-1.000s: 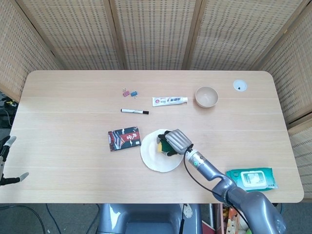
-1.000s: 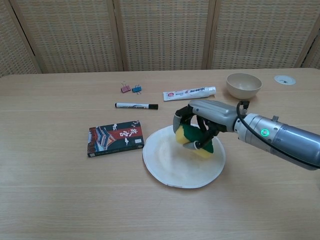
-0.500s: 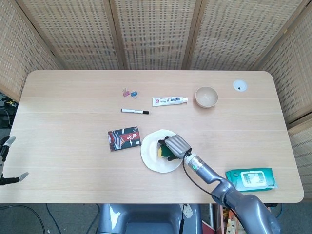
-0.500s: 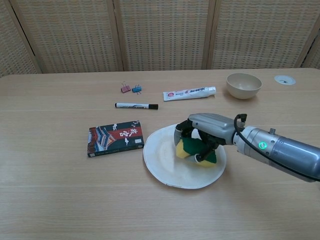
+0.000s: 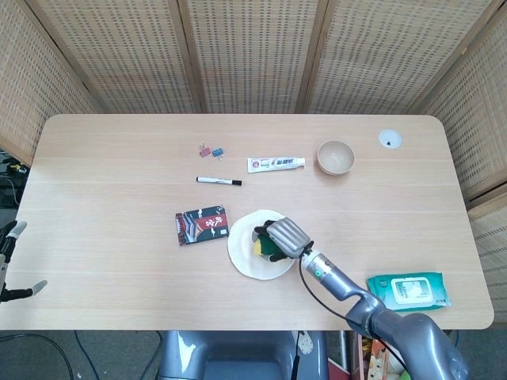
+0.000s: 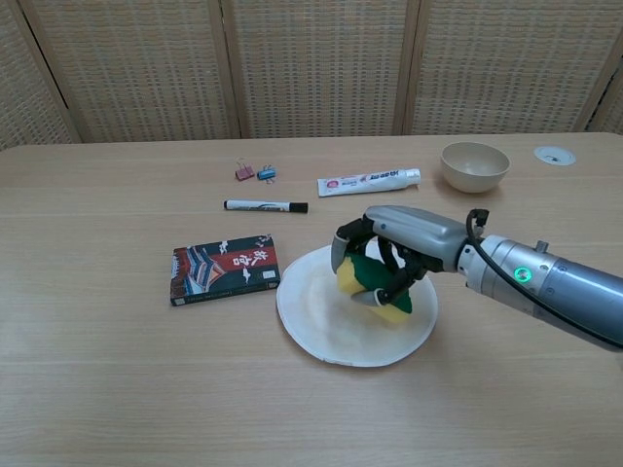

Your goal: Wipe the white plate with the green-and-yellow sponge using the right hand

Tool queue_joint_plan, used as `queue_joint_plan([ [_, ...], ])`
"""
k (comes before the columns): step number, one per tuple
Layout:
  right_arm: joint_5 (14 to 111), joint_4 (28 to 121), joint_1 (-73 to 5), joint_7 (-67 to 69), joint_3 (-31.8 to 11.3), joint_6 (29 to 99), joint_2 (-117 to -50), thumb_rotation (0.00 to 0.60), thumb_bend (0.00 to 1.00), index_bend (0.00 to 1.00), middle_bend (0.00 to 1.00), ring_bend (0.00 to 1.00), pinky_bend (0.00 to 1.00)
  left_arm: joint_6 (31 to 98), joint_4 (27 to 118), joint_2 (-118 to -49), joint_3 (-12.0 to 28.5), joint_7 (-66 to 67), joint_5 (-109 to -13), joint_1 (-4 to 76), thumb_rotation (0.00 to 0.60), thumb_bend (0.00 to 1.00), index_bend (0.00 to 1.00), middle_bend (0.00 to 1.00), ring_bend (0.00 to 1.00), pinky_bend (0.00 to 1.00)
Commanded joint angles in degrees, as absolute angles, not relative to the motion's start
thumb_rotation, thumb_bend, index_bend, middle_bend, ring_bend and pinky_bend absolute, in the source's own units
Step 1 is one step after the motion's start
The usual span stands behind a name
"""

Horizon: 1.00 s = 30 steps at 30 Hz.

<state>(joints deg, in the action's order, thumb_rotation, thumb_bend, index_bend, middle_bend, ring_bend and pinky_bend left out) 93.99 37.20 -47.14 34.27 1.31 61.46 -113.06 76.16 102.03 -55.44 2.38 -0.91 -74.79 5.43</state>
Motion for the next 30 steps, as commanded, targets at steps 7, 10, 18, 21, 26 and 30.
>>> queue_joint_plan([
  [7, 92.9, 34.7, -46.9, 33.6, 1.1, 58.8, -115.9, 0.6, 0.28, 0.45, 0.54, 0.41, 0.59, 75.9, 101.7, -55.5, 2.6, -0.9, -74.1, 5.5, 0.6, 0.0, 0.0, 0.0, 0.0, 0.0],
  [10, 92.9, 33.5, -46.9, 33.9, 1.2, 58.4, -116.7, 0.6, 0.28, 0.45, 0.54, 0.41, 0.59, 75.8, 101.6, -55.5, 2.6, -1.1, -73.8, 5.5, 0.6, 0.0, 0.0, 0.0, 0.0, 0.0],
  [18, 93.0, 30.7, -46.7, 34.5, 1.5, 57.7, -118.0, 0.6, 0.29, 0.45, 0.54, 0.41, 0.59, 75.7, 101.5, -55.5, 2.6, -1.1, -73.8, 5.6, 0.6, 0.0, 0.0, 0.0, 0.0, 0.0],
  [21, 93.2, 30.4, -46.8, 34.8, 1.5, 58.3, -117.9, 0.6, 0.29, 0.45, 0.54, 0.41, 0.59, 75.7, 101.6, -55.6, 2.6, -1.1, -73.7, 5.6, 0.6, 0.0, 0.0, 0.0, 0.0, 0.0],
  [26, 93.2, 32.7, -48.2, 34.7, -0.6, 61.9, -115.0, 0.6, 0.28, 0.45, 0.54, 0.41, 0.59, 75.6, 101.5, -55.5, 2.8, -1.3, -73.4, 5.6, 0.6, 0.0, 0.0, 0.0, 0.0, 0.0],
  [30, 92.4, 36.6, -49.4, 32.7, -3.1, 63.9, -110.5, 0.6, 0.29, 0.45, 0.54, 0.41, 0.59, 75.7, 101.6, -55.4, 2.7, -1.5, -73.7, 5.5, 0.6, 0.0, 0.0, 0.0, 0.0, 0.0],
])
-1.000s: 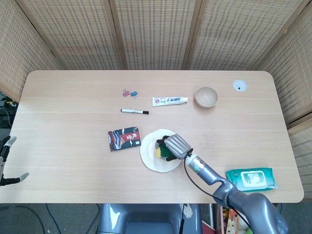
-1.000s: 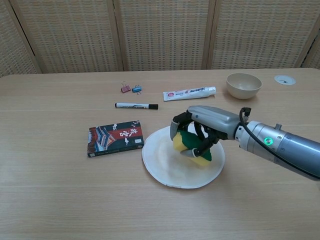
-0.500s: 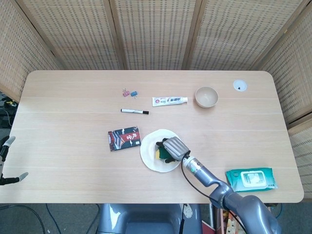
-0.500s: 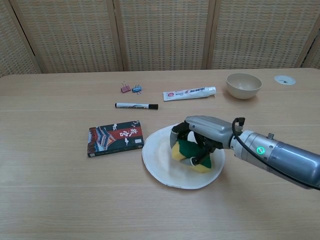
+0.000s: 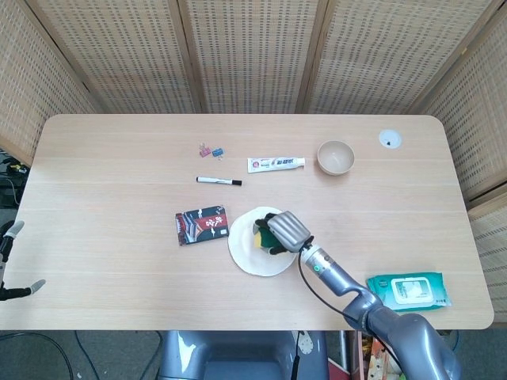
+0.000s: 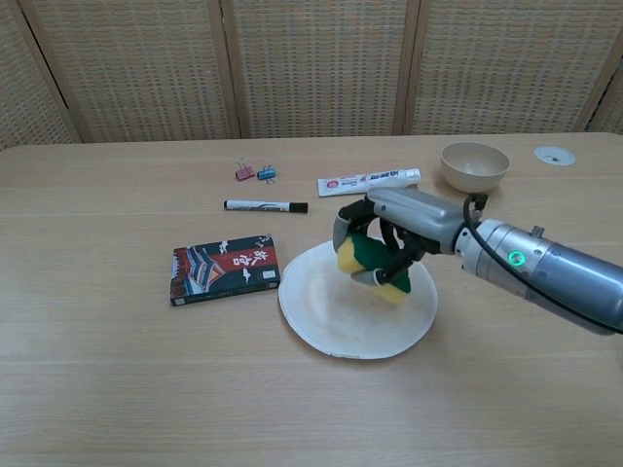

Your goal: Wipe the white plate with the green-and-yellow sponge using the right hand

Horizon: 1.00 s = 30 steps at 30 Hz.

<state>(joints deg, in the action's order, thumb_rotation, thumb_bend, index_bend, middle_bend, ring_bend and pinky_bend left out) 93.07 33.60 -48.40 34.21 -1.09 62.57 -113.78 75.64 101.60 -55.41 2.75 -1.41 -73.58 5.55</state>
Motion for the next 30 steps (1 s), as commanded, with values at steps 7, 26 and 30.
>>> queue_joint_plan([
  [7, 89.8, 40.6, -49.4, 26.7, -5.0, 61.5, -104.2, 0.6, 0.28, 0.45, 0.54, 0.41, 0.59, 76.1, 101.9, -54.9, 2.7, -2.3, -74.1, 5.3, 0.6, 0.0, 0.0, 0.0, 0.0, 0.0],
  [26, 75.9, 47.4, -47.3, -3.8, -6.9, 40.4, -99.8, 0.6, 0.03, 0.0, 0.01, 0.0, 0.09, 77.0, 102.4, -54.4, 1.8, -3.1, -76.7, 4.7, 0.6, 0.0, 0.0, 0.0, 0.0, 0.0],
  [30, 73.6, 58.4, -45.4, -7.8, -8.7, 44.3, -94.0, 0.6, 0.01, 0.0, 0.0, 0.0, 0.04, 77.4, 102.6, -54.0, 1.6, -4.1, -77.5, 4.4, 0.6, 0.0, 0.0, 0.0, 0.0, 0.0],
])
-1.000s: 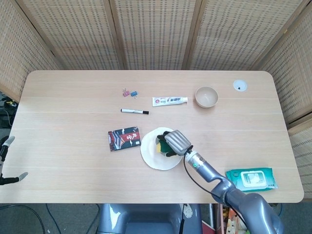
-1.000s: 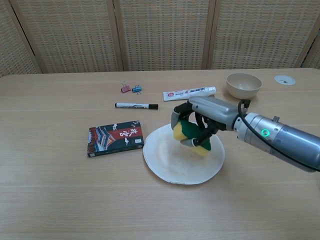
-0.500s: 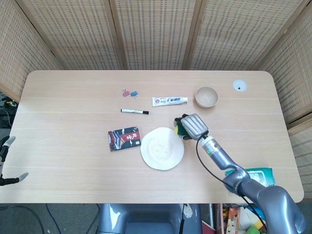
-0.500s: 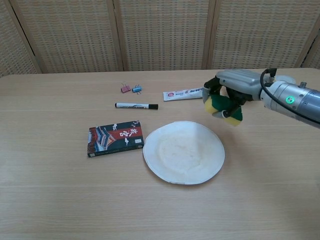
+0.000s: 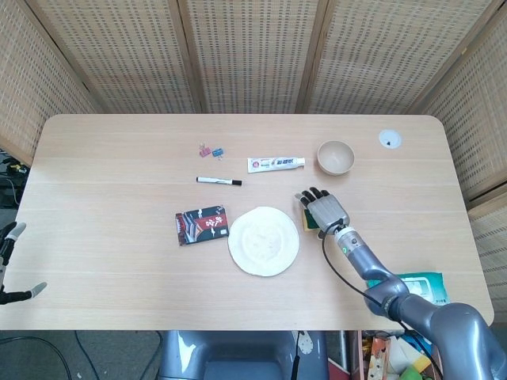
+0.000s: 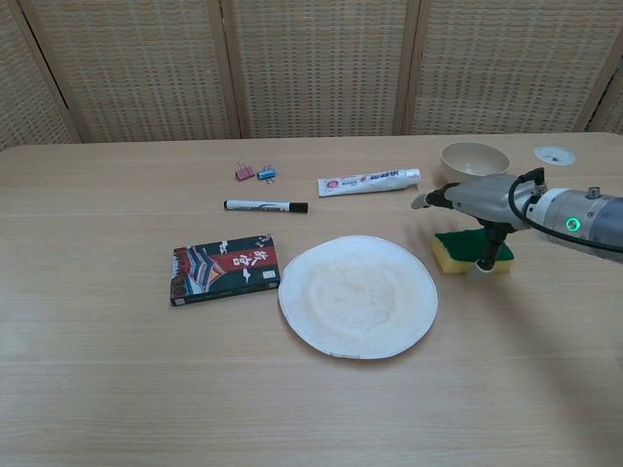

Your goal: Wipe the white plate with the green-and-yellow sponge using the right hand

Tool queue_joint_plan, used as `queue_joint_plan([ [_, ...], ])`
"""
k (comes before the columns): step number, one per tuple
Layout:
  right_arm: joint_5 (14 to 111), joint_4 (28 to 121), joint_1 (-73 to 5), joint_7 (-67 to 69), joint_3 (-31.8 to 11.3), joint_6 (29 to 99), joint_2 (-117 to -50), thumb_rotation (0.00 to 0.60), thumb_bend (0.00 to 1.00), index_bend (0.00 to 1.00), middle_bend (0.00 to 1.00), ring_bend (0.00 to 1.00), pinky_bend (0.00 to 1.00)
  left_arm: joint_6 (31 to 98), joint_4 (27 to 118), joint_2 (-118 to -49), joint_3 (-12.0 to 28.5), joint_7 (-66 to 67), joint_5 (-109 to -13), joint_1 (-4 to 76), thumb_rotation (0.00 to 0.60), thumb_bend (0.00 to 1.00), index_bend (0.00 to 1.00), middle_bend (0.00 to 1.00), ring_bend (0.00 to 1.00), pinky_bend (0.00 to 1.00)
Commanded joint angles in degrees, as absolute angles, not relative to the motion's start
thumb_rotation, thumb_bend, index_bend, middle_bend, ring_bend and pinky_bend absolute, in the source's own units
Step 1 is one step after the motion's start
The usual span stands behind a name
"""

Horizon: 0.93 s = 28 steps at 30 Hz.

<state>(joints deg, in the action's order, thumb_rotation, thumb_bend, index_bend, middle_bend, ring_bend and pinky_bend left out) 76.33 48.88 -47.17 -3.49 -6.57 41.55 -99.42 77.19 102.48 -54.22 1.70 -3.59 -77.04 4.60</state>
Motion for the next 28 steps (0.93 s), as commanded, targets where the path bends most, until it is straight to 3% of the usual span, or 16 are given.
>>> queue_joint_plan([
  [1, 73.2, 61.2, -44.7, -8.8, -8.9, 45.2, -92.4, 0.6, 0.01, 0.0, 0.0, 0.0, 0.04, 77.5, 102.5, -53.9, 1.5, -4.3, -77.7, 4.4, 0.6, 0.0, 0.0, 0.0, 0.0, 0.0],
  [8, 76.2, 80.3, -36.9, -7.1, -7.8, 57.2, -80.3, 0.6, 0.01, 0.0, 0.0, 0.0, 0.02, 78.9, 102.0, -54.0, 1.1, -5.1, -79.9, 3.9, 0.6, 0.0, 0.0, 0.0, 0.0, 0.0],
  [17, 88.3, 81.4, -26.1, -0.6, -0.9, 74.8, -73.4, 0.6, 0.0, 0.0, 0.0, 0.0, 0.0, 84.2, 100.4, -55.5, 0.9, -5.1, -84.1, 2.3, 0.6, 0.0, 0.0, 0.0, 0.0, 0.0],
  [24, 88.7, 82.2, -16.8, 0.4, 0.6, 87.0, -73.4, 0.6, 0.0, 0.0, 0.0, 0.0, 0.0, 87.5, 98.0, -58.2, 0.3, -4.5, -87.9, 1.4, 0.6, 0.0, 0.0, 0.0, 0.0, 0.0],
  [28, 87.7, 83.8, -13.9, -1.4, 0.3, 89.8, -73.6, 0.6, 0.0, 0.0, 0.0, 0.0, 0.0, 88.0, 98.1, -58.4, 0.0, -4.2, -88.4, 1.0, 0.6, 0.0, 0.0, 0.0, 0.0, 0.0],
])
